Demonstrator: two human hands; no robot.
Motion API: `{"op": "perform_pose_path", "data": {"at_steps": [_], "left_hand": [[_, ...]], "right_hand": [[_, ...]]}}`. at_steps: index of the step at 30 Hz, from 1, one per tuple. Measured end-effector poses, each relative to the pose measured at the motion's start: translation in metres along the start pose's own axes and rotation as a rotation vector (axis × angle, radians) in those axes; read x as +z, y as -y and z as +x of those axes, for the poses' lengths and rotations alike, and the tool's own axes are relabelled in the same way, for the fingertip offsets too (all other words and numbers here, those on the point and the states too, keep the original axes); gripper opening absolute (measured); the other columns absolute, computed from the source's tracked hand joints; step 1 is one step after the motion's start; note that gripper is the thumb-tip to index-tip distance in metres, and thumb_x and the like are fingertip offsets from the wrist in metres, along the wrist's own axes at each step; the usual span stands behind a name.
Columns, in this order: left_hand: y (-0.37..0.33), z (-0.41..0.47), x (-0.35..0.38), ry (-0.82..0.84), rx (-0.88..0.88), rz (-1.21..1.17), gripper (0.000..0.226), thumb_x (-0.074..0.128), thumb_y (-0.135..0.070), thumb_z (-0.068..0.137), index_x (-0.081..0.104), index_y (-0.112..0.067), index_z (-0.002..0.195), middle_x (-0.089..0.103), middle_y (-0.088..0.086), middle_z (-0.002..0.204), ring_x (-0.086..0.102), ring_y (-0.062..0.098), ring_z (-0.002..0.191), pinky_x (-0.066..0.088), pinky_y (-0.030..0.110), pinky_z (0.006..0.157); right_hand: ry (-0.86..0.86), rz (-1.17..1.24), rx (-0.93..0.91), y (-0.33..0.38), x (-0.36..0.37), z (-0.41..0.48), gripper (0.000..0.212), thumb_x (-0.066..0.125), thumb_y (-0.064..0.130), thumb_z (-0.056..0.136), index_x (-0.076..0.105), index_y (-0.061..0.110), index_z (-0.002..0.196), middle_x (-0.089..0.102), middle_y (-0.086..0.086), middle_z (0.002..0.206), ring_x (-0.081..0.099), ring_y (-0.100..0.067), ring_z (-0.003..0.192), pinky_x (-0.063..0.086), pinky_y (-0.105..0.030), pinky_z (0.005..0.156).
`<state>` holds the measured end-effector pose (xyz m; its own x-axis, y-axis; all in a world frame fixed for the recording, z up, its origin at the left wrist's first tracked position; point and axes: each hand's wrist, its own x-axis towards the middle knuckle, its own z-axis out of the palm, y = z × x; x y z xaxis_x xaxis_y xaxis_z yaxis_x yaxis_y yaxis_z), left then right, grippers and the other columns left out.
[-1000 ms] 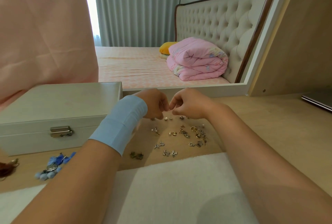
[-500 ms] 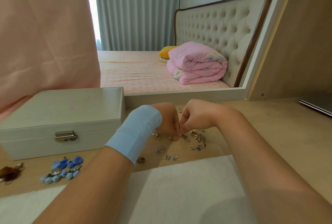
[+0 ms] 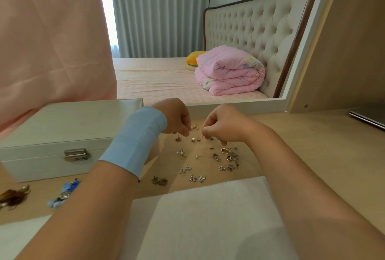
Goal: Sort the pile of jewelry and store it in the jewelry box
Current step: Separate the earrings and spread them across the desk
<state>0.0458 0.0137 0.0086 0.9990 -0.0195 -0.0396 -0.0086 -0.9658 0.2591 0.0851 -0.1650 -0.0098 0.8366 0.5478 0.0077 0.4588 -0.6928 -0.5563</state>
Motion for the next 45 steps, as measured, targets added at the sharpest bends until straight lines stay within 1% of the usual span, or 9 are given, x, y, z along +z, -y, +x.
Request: {"op": "perform_pose_path", "data": {"at_steps": [8,13,18,22,28,33,37,40,45], "left_hand": [[-0.011,0.007,0.024,0.087,0.048,-0.041,0.008,0.079,-0.032,0.08,0.074,-0.035,0.075,0.069,-0.019,0.076,0.063,0.002,0.076,0.051,0.025,0.081],[-0.015,0.006,0.029,0.126,0.077,-0.052,0.008,0.079,-0.03,0.08,0.073,-0.033,0.074,0.067,-0.019,0.074,0.06,0.0,0.075,0.049,0.023,0.08],[-0.01,0.006,0.028,0.114,0.053,0.019,0.006,0.075,-0.031,0.083,0.071,-0.035,0.085,0.063,-0.022,0.082,0.059,0.0,0.079,0.049,0.024,0.086],[-0.006,0.005,0.026,0.134,0.034,0.036,0.006,0.075,-0.031,0.083,0.074,-0.035,0.087,0.065,-0.023,0.081,0.06,-0.001,0.079,0.05,0.025,0.088],[-0.005,0.006,0.022,0.147,-0.013,0.035,0.011,0.081,-0.03,0.078,0.075,-0.033,0.087,0.068,-0.017,0.088,0.065,0.007,0.086,0.054,0.032,0.091],[-0.004,0.007,0.022,0.137,-0.024,0.046,0.009,0.08,-0.032,0.079,0.076,-0.033,0.087,0.069,-0.016,0.088,0.066,0.008,0.085,0.055,0.031,0.088],[-0.003,0.008,0.026,0.104,-0.011,0.029,0.008,0.079,-0.033,0.08,0.075,-0.033,0.087,0.067,-0.019,0.084,0.064,0.006,0.087,0.054,0.031,0.09],[-0.004,0.009,0.029,0.087,-0.005,0.036,0.009,0.079,-0.035,0.079,0.074,-0.033,0.087,0.065,-0.018,0.085,0.063,0.007,0.088,0.052,0.031,0.091],[-0.003,0.011,0.03,0.105,0.002,-0.017,0.005,0.077,-0.035,0.081,0.077,-0.032,0.085,0.07,-0.018,0.085,0.064,0.004,0.085,0.055,0.03,0.087]], "right_hand": [[-0.127,0.361,0.024,-0.021,0.012,0.005,0.029,0.057,0.007,0.097,0.076,0.026,0.085,0.075,-0.005,0.081,0.056,-0.008,0.06,0.043,-0.022,0.054],[-0.116,0.437,0.067,-0.023,0.01,0.002,0.02,0.066,0.005,0.088,0.078,0.022,0.086,0.076,0.003,0.08,0.047,-0.007,0.047,0.036,-0.018,0.041],[-0.068,0.375,-0.03,-0.024,0.014,0.004,0.017,0.077,0.004,0.085,0.078,0.021,0.082,0.075,0.008,0.071,0.051,-0.005,0.047,0.044,-0.02,0.048],[-0.032,0.197,-0.071,-0.018,0.017,0.007,0.023,0.08,0.008,0.082,0.08,0.031,0.076,0.076,0.012,0.08,0.067,0.001,0.078,0.053,-0.018,0.078],[0.011,0.071,-0.056,-0.013,0.022,0.008,0.018,0.085,0.009,0.073,0.082,0.023,0.085,0.077,0.01,0.079,0.073,-0.011,0.08,0.061,-0.036,0.085],[0.032,0.051,-0.06,-0.012,0.019,0.006,0.034,0.083,0.006,0.074,0.077,0.025,0.102,0.078,0.011,0.08,0.074,-0.006,0.082,0.059,-0.037,0.088],[0.011,0.057,-0.071,-0.015,0.018,0.008,0.033,0.081,0.003,0.074,0.074,0.028,0.095,0.077,0.011,0.076,0.074,-0.005,0.08,0.059,-0.036,0.086],[0.002,0.047,-0.087,-0.013,0.021,0.006,0.033,0.08,0.004,0.076,0.076,0.026,0.101,0.077,0.011,0.077,0.071,-0.001,0.075,0.056,-0.027,0.074],[-0.066,0.084,-0.061,-0.024,0.003,0.007,0.027,0.077,0.006,0.08,0.075,0.032,0.085,0.076,0.01,0.077,0.073,-0.008,0.08,0.059,-0.036,0.089]]}}
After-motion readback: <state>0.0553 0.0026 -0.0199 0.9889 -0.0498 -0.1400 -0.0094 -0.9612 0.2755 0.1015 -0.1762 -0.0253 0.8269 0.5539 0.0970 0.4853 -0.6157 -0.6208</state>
